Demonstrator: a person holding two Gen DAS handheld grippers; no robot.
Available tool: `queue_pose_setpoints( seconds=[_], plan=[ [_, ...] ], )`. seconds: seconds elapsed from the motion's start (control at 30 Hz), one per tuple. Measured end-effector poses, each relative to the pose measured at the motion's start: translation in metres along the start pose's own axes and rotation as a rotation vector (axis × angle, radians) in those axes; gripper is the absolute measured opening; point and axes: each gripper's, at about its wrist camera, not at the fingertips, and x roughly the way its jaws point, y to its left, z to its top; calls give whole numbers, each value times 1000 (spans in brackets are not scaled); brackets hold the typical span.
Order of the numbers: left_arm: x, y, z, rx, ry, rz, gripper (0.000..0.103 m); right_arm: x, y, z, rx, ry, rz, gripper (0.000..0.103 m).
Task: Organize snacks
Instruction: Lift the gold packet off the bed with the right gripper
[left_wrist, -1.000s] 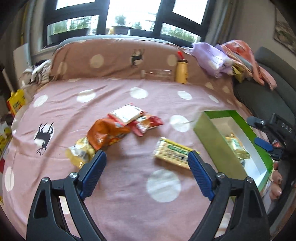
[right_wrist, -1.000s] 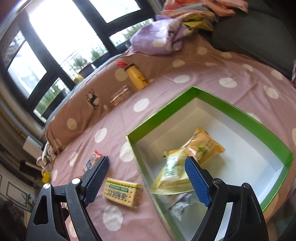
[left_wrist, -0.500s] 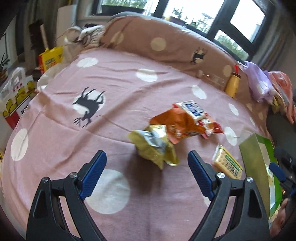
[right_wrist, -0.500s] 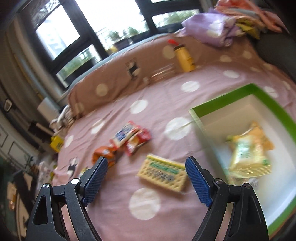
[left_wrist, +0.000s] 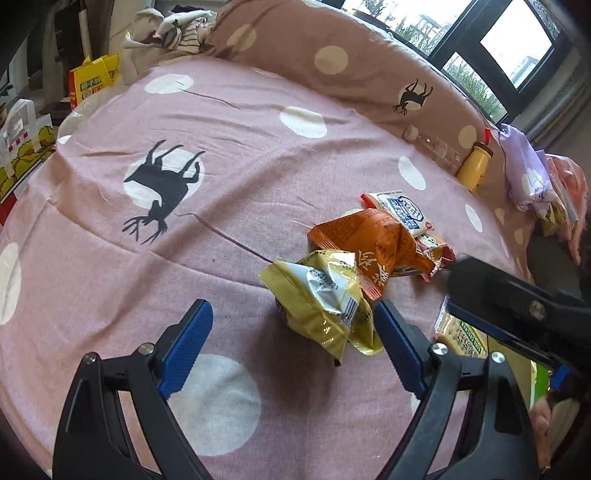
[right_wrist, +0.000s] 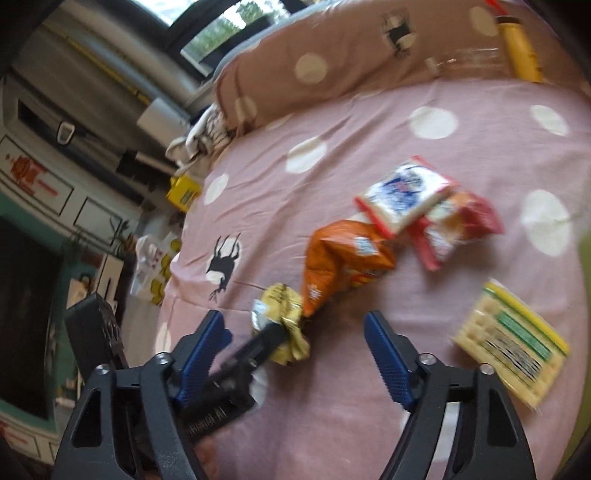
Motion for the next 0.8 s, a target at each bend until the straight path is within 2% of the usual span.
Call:
queue_pose_setpoints(
  seconds=[0.13, 0.2, 0.3, 0.33, 0.4, 0.47, 0.5, 0.6, 0.8],
  plan=[
    [10, 2, 3, -8, 23, -7, 89, 38, 7, 13, -9, 89, 23, 65],
    [17, 3, 5, -24, 43, -21, 88, 53, 7, 14, -13, 116, 31, 65],
    [23, 2, 5, -24, 67, -21, 81, 65, 7, 13, -20, 135, 70, 62],
    [25, 1, 5, -19, 76, -14, 76, 69, 6, 13, -20, 152, 82, 59],
    [26, -1, 4, -5, 75, 7, 70, 74, 3, 12, -19, 185, 76, 56],
    [27, -1, 3, -9, 77, -13, 58, 79, 0, 9, -10, 203, 78, 55],
    [27, 0, 3, -14, 82, -30, 57, 81, -3, 9, 4, 209, 90, 55],
    [25, -2, 1, 8, 80, -20, 56, 86, -8, 6, 41, 227, 127, 55],
    [16, -10, -3, 40, 71, -25, 52, 80, -5, -1, 45, 217, 141, 55]
  ],
)
